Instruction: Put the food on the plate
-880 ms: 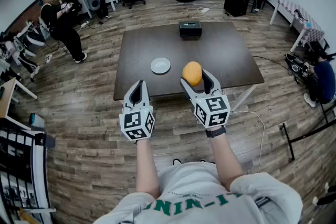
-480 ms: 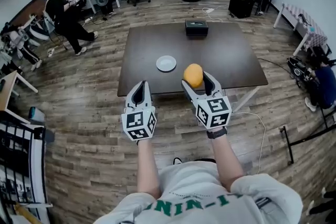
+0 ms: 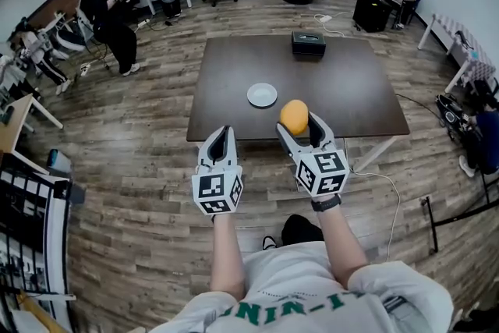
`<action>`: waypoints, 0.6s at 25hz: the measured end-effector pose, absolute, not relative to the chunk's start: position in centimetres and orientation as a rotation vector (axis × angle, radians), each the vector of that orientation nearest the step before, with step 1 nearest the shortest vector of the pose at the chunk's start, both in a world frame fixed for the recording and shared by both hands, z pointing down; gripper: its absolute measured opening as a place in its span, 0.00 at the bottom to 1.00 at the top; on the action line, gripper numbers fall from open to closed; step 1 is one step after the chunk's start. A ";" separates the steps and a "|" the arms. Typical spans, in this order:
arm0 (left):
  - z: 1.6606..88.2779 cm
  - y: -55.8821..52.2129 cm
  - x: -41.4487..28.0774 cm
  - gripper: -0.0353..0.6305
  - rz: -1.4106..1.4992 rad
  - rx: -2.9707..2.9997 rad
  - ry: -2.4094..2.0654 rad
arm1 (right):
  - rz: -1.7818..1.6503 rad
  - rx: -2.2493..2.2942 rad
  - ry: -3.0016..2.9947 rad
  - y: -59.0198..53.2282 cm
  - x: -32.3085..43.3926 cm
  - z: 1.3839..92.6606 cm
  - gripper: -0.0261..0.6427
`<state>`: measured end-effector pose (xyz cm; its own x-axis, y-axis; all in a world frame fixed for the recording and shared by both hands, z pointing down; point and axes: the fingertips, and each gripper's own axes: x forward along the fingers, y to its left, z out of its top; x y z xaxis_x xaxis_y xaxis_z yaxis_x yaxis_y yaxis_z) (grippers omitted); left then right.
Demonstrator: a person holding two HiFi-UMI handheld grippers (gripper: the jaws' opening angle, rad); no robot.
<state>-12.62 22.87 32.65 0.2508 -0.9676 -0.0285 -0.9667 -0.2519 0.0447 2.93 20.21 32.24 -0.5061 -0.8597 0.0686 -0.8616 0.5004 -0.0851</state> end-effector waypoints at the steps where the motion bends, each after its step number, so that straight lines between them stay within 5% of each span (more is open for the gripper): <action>1: 32.9 22.8 -12.7 0.07 -0.073 2.470 -1.907 | 0.173 1.543 -2.709 20.1 2.6 32.4 0.55; 15: 32.7 11.5 -14.4 0.07 -0.083 2.410 -1.976 | 0.223 1.443 -2.811 8.5 0.3 32.2 0.55</action>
<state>-14.44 11.52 32.73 0.1953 -0.9804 -0.0261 -0.9791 -0.1965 0.0520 0.25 8.45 32.25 -0.5845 -0.8103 0.0413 -0.8067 0.5749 -0.1366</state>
